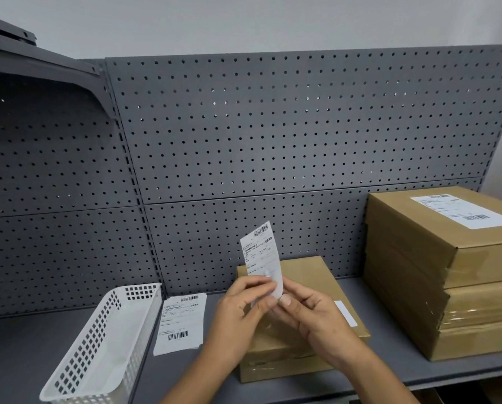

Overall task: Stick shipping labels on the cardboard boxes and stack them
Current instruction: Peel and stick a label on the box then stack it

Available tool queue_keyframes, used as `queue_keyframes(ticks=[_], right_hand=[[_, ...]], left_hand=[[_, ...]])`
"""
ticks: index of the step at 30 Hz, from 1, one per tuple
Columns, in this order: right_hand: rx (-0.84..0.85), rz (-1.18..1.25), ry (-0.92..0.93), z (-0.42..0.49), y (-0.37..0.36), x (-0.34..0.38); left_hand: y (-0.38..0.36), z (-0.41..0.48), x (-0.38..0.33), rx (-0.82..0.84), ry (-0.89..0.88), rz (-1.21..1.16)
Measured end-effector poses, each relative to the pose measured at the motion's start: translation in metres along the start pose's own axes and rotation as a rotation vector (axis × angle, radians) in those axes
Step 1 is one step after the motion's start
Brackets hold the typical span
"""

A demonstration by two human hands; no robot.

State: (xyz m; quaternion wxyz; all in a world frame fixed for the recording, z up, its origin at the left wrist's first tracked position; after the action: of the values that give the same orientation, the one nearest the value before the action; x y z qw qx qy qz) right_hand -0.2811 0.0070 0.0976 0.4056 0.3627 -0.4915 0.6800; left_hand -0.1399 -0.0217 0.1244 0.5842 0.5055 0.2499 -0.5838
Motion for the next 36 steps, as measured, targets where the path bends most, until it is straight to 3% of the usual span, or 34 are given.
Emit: queue_keyframes(ticks=[8,13,23,36], right_hand=[[0.001,-0.015,0.032,0.003,-0.009,0.008],[-0.106,-0.08,0.106,0.005,-0.006,0.016],[-0.139,-0.226,0.178,0.001,-0.019,0.028],[-0.172,-0.127,0.147,-0.002,-0.024,0.027]], left_hand=[[0.008,0.0,-0.005,-0.005,-0.017,-0.007],[0.008,0.0,-0.008,-0.01,-0.058,0.113],[0.015,-0.003,-0.023,-0.054,-0.098,0.195],[0.019,-0.01,-0.031,-0.03,-0.115,0.129]])
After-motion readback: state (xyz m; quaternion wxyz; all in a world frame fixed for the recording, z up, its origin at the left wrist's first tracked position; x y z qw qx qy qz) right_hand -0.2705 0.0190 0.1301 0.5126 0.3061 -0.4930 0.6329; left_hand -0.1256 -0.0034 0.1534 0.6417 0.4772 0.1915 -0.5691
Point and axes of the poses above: each hand's wrist, its own z-axis towards the middle knuckle, its own y-axis out of the back of the hand, x = y × z, the point moved 8 cm from there along z, towards the middle knuckle, and after that the axes turned 5 degrees about y, right-handed, at the moved point
